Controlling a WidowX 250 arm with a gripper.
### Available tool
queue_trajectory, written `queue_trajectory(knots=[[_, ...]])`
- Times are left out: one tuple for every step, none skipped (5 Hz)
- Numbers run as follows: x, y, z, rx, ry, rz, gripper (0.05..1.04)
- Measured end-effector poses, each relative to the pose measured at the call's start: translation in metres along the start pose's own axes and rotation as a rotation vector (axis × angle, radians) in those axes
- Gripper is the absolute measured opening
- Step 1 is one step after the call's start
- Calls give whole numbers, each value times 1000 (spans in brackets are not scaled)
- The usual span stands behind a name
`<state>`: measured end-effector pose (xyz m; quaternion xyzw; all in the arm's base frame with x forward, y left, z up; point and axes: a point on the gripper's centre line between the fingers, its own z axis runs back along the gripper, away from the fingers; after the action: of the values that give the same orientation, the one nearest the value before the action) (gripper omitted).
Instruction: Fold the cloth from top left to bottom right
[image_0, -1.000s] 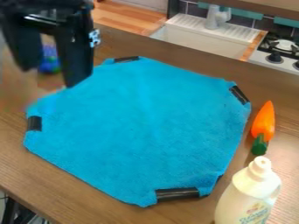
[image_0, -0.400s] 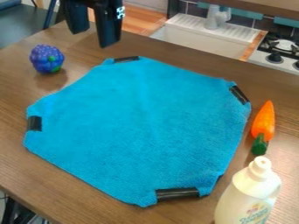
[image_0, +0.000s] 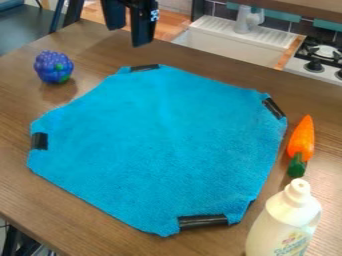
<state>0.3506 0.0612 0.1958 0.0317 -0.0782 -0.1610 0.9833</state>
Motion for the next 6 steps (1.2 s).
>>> queue_trajectory(knots=[[18, 12, -12, 12, 6, -96, 999], [28, 22, -26, 64, 23, -163, 999], [37, 32, -36, 96, 41, -207, 999], [48, 41, -48, 108, 56, -212, 999], [59, 51, -56, 114, 64, -197, 999], [62, 61, -66, 76, 37, -213, 999]])
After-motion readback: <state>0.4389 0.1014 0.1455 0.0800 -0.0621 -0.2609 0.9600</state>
